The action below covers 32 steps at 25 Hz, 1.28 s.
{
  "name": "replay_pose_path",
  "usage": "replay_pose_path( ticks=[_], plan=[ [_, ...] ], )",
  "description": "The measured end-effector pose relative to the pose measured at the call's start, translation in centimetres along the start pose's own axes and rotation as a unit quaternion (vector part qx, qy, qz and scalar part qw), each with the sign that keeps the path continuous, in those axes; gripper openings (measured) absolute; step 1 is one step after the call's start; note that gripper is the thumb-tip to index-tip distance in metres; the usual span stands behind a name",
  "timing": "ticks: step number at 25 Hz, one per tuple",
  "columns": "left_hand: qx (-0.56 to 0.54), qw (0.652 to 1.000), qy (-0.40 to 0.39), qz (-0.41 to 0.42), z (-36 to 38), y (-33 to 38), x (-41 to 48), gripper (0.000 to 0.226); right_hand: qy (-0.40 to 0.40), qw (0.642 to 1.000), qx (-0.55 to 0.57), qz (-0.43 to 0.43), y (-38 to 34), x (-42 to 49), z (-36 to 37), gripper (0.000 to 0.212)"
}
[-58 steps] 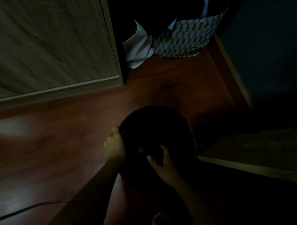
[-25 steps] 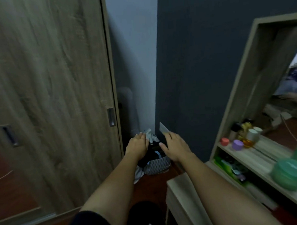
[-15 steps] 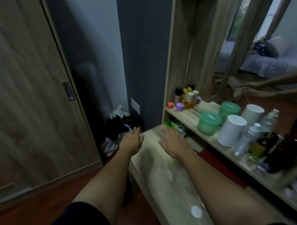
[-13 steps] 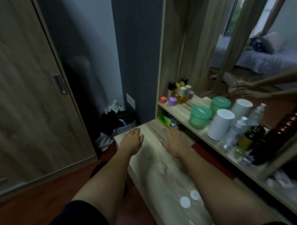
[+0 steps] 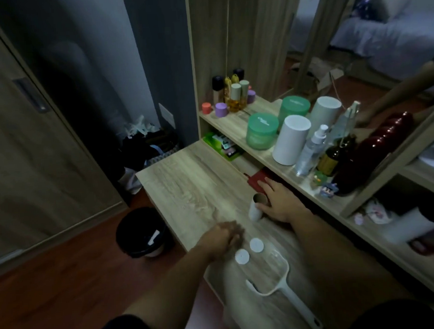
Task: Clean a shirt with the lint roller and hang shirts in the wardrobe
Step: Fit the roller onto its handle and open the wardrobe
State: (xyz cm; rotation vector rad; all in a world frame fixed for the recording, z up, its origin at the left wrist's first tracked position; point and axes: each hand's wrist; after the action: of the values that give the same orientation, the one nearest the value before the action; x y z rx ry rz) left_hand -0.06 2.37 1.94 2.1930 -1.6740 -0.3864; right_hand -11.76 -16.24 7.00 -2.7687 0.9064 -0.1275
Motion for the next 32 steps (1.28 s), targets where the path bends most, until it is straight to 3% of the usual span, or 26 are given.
replay_pose_path(
  ticks=[4,11,14,17,20,23,25,26,28,32],
  plan=[
    [-0.027,0.994,-0.055,0.087,3.9,0.2,-1.0,0.045,-0.054,0.997,0.057,0.014,0.4,-0.4,2.1,0.075],
    [0.065,0.983,-0.051,0.166,6.5,-0.6,-0.2,0.045,-0.003,0.995,0.094,0.029,0.1,-0.3,3.8,0.06],
    [-0.006,0.993,0.006,0.118,5.9,-0.6,-0.4,0.04,0.029,0.989,0.131,0.063,0.1,-0.7,3.6,0.059],
    [-0.122,0.987,0.102,-0.024,3.9,-0.4,-0.8,0.035,0.116,0.953,0.246,0.134,0.0,-1.6,3.0,0.058],
    [-0.252,0.923,0.211,-0.199,1.5,0.4,-0.3,0.029,0.198,0.874,0.381,0.229,-0.8,-2.5,1.6,0.052],
    [-0.459,0.783,0.267,-0.323,-1.7,1.6,1.1,0.023,0.212,0.792,0.503,0.274,-2.1,-3.0,-0.3,0.049],
    [-0.561,0.689,0.276,-0.366,-4.1,2.6,2.2,0.02,0.221,0.749,0.559,0.281,-3.1,-2.5,-1.5,0.05],
    [-0.589,0.658,0.287,-0.37,-5.7,3.1,2.6,0.019,0.228,0.734,0.576,0.277,-3.8,-2.1,-2.6,0.052],
    [-0.621,0.628,0.312,-0.35,-8.5,4.1,3.3,0.019,0.237,0.714,0.607,0.258,-5.5,-1.2,-4.7,0.053],
    [-0.626,0.643,0.361,-0.253,-13.8,4.9,3.7,0.022,0.24,0.713,0.631,0.191,-9.7,0.0,-8.5,0.046]
  ],
)
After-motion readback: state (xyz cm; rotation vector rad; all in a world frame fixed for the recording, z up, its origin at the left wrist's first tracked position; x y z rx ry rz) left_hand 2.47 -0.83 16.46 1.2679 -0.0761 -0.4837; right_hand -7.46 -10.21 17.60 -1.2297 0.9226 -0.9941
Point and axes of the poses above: each hand's wrist, its own x-axis towards the middle knuckle, its own z-axis out of the palm, y = z × x, and after that the axes turned 13 degrees about y, right-handed
